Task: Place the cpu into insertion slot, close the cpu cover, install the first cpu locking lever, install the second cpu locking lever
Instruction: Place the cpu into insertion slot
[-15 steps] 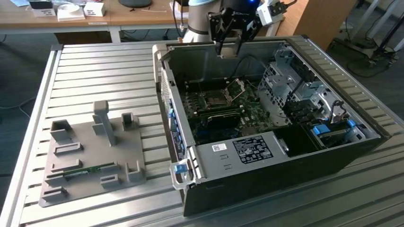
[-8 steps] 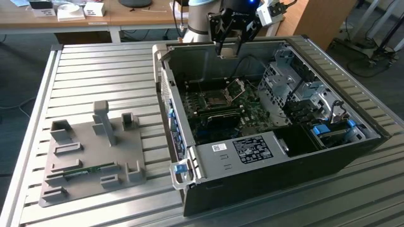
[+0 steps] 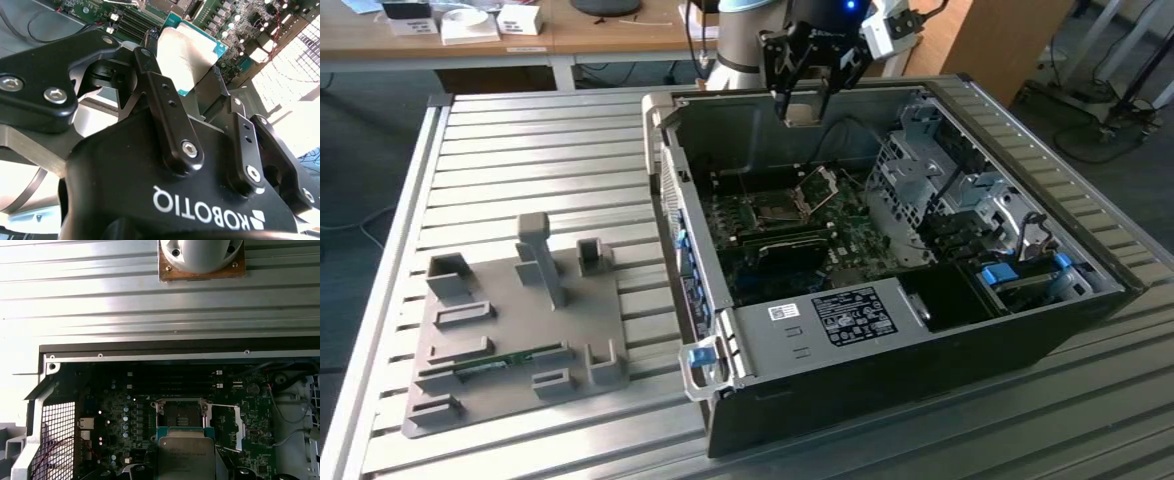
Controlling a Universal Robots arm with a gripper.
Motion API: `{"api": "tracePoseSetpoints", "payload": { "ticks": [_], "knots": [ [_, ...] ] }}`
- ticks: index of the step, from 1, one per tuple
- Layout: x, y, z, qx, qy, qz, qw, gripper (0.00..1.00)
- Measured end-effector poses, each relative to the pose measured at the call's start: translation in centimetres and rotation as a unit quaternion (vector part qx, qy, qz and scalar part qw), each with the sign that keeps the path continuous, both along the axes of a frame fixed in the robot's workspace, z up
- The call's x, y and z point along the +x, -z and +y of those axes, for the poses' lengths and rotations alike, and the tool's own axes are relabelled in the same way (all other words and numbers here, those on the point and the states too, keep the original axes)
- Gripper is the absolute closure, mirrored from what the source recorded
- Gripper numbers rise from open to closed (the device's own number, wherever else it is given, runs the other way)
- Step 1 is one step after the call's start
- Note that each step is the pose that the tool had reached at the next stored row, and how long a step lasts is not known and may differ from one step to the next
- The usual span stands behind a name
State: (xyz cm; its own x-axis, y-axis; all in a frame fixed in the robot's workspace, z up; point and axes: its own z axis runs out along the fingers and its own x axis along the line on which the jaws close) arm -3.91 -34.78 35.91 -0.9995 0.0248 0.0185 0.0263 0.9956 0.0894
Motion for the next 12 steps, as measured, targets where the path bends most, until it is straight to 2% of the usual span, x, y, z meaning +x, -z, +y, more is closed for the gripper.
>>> {"api": "tracePoseSetpoints", "payload": {
  "ticks": [12],
  "knots": [
    [0.0, 0.28, 0.0, 0.0001, 0.0, -0.0004, 1.0, 0.46]
  ]
}}
